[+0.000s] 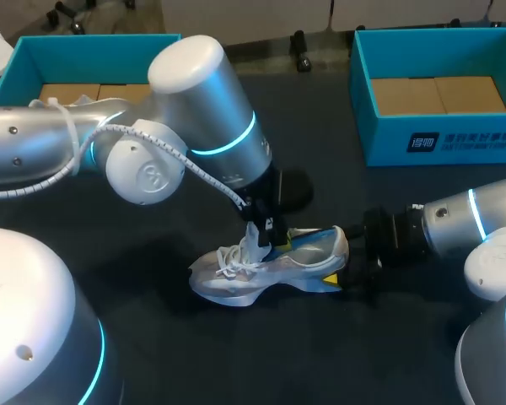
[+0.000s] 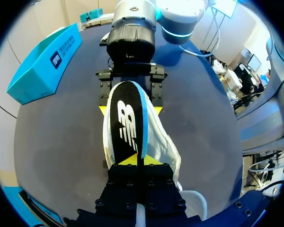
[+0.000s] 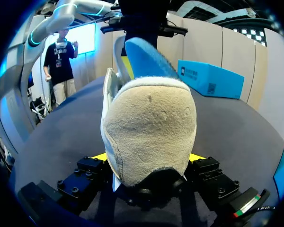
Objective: Take the shoe out of the shoebox, open the shoe tongue, remove and reinsert the insole, then place the shoe into the shoebox
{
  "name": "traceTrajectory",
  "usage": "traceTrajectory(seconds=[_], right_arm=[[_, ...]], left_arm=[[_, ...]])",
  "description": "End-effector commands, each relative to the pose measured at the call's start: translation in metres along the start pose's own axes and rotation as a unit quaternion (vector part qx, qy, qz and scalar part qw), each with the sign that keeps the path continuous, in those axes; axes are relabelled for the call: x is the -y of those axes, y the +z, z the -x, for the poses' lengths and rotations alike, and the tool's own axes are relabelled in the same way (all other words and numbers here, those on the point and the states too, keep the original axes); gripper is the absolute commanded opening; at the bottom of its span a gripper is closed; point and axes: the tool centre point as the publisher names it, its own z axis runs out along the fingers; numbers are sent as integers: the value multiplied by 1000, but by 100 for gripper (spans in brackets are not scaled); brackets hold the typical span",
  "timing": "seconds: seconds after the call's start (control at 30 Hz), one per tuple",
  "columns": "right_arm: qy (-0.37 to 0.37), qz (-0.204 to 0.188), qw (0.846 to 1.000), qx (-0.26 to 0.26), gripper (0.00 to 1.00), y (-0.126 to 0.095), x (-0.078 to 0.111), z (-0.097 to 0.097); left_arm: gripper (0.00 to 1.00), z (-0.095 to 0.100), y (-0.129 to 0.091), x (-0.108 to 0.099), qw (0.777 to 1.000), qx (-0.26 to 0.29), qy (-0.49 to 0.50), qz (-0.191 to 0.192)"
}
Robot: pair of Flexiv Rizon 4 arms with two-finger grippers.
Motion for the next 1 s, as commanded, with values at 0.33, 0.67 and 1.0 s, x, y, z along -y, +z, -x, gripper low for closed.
traceTrajectory(seconds=[0.33,0.67,1.0], right_arm=[[1,-3,1000,0,0,6,2,-1],[1,-3,1000,0,0,6,2,-1],[1,-3,1000,0,0,6,2,-1]], left_arm=[[0,-4,-21,23,999,-16,12,-35],[0,-8,-28,44,998,-22,24,-47],[0,-9,-30,54,997,-24,21,-68]])
